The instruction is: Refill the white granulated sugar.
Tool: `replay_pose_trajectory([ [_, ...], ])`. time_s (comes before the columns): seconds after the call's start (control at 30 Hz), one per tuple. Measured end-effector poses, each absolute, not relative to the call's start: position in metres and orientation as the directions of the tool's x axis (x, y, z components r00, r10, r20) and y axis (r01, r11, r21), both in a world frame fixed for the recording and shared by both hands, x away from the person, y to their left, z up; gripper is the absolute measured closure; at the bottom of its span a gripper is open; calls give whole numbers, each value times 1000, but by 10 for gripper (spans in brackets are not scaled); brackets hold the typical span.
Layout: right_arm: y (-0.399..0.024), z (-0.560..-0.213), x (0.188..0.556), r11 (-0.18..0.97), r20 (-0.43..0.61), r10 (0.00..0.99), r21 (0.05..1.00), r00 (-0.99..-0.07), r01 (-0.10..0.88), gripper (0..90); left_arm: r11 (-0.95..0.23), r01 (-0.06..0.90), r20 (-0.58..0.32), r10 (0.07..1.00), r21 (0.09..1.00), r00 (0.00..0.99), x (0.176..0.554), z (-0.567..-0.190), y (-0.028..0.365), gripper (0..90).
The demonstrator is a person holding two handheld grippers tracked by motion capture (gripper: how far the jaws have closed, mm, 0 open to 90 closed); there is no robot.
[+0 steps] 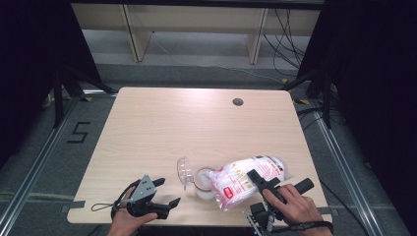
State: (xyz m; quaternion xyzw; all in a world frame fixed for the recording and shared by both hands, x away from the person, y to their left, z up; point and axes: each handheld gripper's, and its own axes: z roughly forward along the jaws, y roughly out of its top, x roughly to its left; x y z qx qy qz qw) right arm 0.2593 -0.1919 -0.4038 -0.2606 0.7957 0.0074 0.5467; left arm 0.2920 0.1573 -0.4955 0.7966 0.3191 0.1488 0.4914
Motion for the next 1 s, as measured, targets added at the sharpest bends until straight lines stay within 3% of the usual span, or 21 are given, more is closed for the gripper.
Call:
replay_pose_trajectory([
  [0.1, -194, -404, 260, 884, -890, -350, -210, -292, -419, 771, -314, 360, -74, 654, 879, 753, 292, -495, 157, 159],
  [0.4, -195, -400, 262, 874, -900, -324, -167, -291, -457, 770, -315, 363, -76, 655, 877, 752, 292, -495, 157, 158],
  [0.47, -197, -402, 262, 892, -904, -276, -115, -325, -438, 770, -310, 368, -82, 657, 877, 749, 292, -495, 157, 158],
  [0.8, -196, -403, 267, 874, -900, -299, -124, -318, -471, 770, -314, 364, -77, 655, 877, 751, 292, -495, 157, 159],
  [1.0, -199, -406, 271, 886, -898, -264, -80, -353, -458, 770, -314, 364, -77, 655, 877, 752, 292, -496, 157, 159],
])
